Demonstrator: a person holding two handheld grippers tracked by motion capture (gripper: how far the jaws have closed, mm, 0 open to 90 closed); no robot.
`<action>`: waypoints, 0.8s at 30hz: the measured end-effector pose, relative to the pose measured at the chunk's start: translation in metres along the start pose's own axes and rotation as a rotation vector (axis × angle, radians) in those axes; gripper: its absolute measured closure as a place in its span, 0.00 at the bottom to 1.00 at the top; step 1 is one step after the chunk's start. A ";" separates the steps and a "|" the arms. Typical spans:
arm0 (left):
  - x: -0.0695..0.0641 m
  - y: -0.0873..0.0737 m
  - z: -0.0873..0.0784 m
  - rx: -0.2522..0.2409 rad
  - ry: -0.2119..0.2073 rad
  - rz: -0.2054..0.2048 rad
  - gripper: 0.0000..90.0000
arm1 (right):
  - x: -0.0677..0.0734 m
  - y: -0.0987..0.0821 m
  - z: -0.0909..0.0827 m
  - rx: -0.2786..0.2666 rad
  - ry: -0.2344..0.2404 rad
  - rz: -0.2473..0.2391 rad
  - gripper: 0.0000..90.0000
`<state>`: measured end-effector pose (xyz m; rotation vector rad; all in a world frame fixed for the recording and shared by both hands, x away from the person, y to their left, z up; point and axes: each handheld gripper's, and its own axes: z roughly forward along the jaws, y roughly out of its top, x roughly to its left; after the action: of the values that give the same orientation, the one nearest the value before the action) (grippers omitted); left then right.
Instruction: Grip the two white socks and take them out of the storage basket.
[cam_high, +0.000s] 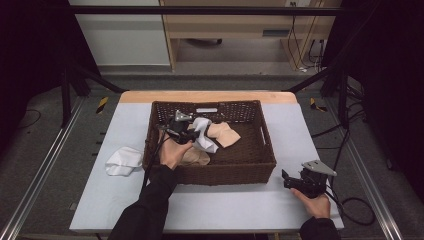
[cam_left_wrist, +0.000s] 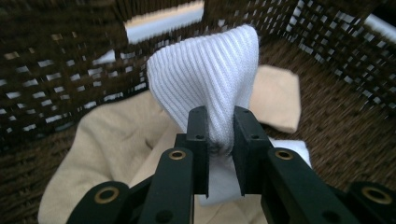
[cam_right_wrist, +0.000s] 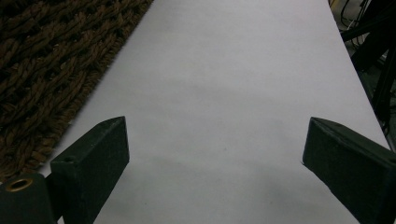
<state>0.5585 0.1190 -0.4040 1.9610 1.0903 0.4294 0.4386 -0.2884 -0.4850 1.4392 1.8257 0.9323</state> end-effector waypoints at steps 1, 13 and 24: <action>0.000 0.001 -0.003 -0.022 -0.006 -0.002 0.86 | 0.000 0.000 0.000 0.001 -0.001 0.002 0.08; 0.000 0.020 -0.054 -0.244 -0.063 -0.007 0.87 | 0.000 0.000 0.000 0.001 -0.002 0.002 0.08; -0.006 0.037 -0.103 -0.375 -0.076 0.034 0.87 | 0.000 0.000 0.000 0.000 -0.003 0.001 0.08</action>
<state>0.5101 0.1554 -0.3129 1.6517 0.8591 0.5314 0.4385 -0.2883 -0.4849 1.4414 1.8233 0.9306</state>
